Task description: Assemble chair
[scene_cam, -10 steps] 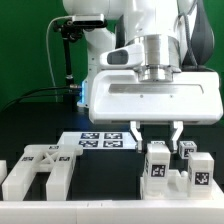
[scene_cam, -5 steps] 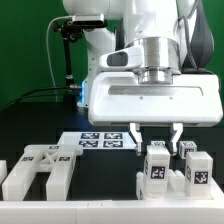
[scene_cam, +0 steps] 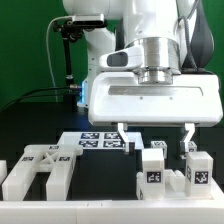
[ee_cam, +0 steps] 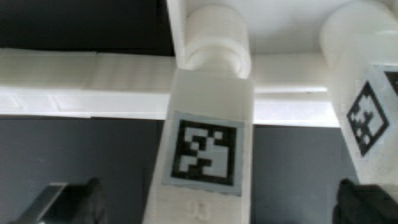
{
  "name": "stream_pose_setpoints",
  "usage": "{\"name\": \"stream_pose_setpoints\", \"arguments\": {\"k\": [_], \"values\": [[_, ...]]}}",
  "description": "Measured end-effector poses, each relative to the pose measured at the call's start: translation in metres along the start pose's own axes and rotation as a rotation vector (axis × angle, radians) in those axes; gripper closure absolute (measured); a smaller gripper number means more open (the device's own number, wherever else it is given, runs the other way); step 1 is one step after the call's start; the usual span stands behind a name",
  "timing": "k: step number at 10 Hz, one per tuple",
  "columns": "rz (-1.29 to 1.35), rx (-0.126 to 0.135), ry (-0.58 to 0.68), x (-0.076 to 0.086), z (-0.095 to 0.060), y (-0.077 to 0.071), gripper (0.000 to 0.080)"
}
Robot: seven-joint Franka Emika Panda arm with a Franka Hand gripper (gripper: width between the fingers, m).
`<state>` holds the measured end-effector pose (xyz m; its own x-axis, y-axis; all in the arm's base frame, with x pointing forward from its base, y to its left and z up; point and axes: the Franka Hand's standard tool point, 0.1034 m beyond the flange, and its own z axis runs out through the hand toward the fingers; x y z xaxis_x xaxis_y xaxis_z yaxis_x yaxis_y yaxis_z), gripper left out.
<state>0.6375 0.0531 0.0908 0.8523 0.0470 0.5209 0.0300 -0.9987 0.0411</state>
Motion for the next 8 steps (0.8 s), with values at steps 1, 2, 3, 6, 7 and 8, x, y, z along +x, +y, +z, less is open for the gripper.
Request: {"name": "stream_pose_setpoints", "arguments": {"k": [1, 2, 3, 6, 7, 8], "values": [[0.000, 0.000, 0.000, 0.000, 0.000, 0.000, 0.0152], [0.000, 0.000, 0.000, 0.000, 0.000, 0.000, 0.0152], [0.003, 0.001, -0.020, 0.000, 0.000, 0.001, 0.0151], [0.084, 0.017, -0.147, 0.016, 0.000, 0.008, 0.0151], [0.096, 0.014, -0.148, 0.022, 0.004, 0.015, 0.0151], [0.110, 0.013, -0.177, 0.018, 0.008, 0.018, 0.0151]]}}
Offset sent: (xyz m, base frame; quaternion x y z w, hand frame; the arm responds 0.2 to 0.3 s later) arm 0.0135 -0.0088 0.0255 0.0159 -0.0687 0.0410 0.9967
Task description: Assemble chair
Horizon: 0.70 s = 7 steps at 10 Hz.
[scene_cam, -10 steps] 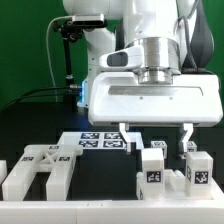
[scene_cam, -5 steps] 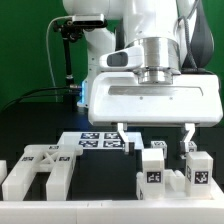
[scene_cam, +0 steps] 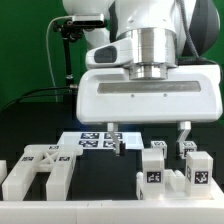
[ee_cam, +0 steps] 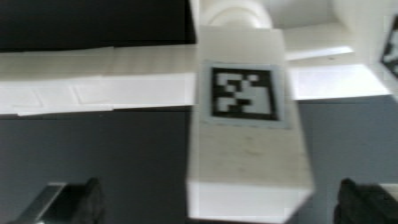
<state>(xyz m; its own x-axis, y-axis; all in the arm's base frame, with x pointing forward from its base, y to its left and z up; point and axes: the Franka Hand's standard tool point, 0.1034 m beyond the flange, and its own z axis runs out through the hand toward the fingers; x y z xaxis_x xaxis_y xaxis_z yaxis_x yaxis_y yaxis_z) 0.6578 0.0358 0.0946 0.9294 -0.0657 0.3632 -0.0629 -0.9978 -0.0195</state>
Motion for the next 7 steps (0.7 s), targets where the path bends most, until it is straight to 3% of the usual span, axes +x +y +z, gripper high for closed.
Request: {"name": "stream_pose_setpoints", "arguments": {"k": [1, 2, 6, 7], "values": [[0.017, 0.012, -0.131, -0.0048, 0.0017, -0.0038, 0.0151], [0.023, 0.019, -0.192, 0.0036, 0.0013, -0.0070, 0.0151], [0.043, 0.026, -0.436, -0.0009, 0.0077, -0.0025, 0.0151], [0.064, 0.021, -0.412, 0.0038, 0.0088, -0.0027, 0.0241]]}}
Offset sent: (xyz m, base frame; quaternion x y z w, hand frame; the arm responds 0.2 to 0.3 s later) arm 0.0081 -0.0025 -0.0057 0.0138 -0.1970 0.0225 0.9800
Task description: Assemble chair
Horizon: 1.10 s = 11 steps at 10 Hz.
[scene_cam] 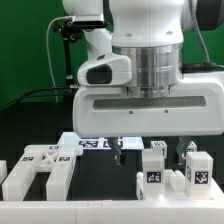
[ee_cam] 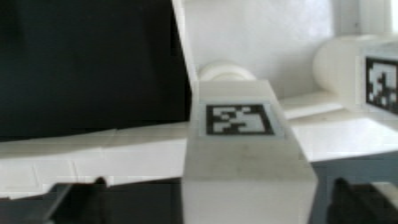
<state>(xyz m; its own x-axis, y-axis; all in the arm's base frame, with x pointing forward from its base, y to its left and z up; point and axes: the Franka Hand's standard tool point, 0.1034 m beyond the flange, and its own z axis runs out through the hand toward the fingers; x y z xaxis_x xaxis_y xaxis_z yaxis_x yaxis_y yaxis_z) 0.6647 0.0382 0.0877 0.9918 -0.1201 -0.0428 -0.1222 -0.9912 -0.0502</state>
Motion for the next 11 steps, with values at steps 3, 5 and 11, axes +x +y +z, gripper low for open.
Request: {"name": "stream_pose_setpoints", "arguments": {"k": [3, 5, 11], "values": [[0.142, 0.001, 0.000, -0.0001, 0.0005, -0.0008, 0.0511], [0.293, 0.001, 0.000, -0.0001, 0.0005, -0.0010, 0.0511], [1.022, -0.003, 0.093, -0.0069, 0.0006, -0.0032, 0.0511]]}}
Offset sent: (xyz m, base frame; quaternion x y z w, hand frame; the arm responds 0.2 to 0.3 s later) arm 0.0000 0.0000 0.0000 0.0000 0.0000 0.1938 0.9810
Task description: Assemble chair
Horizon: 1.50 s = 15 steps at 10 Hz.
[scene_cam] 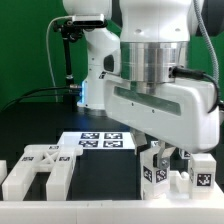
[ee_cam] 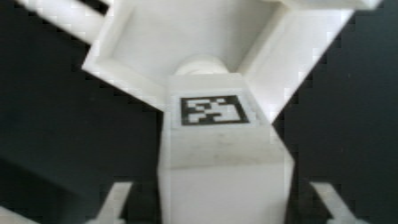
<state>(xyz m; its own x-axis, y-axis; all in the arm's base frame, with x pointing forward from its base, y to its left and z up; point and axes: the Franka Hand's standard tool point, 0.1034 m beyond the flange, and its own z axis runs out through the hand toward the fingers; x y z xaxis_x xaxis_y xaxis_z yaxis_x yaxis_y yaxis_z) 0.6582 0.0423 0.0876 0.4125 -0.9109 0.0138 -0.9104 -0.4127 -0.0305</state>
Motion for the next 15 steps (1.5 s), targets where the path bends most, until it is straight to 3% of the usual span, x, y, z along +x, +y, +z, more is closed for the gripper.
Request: {"name": "stream_pose_setpoints", "arguments": {"k": [1, 3, 4, 5, 7, 8, 9, 10, 13, 15], "values": [[0.137, 0.016, 0.007, -0.001, 0.000, 0.002, 0.0511], [0.358, 0.022, 0.003, -0.003, -0.001, 0.004, 0.0511], [0.397, 0.041, -0.002, -0.004, 0.000, 0.007, 0.0511], [0.395, 0.042, -0.004, -0.005, 0.000, 0.007, 0.0511], [0.349, 0.038, -0.002, -0.005, 0.001, 0.007, 0.0260], [0.164, 0.019, 0.010, -0.007, 0.000, 0.005, 0.0260], [-0.034, 0.015, 0.026, -0.012, 0.000, 0.002, 0.0172], [-0.175, 0.013, 0.028, -0.017, 0.002, 0.003, 0.0156], [-0.355, 0.008, 0.030, -0.015, 0.003, 0.004, 0.0151], [-0.557, 0.063, 0.031, -0.009, 0.006, 0.007, 0.0150]]}}
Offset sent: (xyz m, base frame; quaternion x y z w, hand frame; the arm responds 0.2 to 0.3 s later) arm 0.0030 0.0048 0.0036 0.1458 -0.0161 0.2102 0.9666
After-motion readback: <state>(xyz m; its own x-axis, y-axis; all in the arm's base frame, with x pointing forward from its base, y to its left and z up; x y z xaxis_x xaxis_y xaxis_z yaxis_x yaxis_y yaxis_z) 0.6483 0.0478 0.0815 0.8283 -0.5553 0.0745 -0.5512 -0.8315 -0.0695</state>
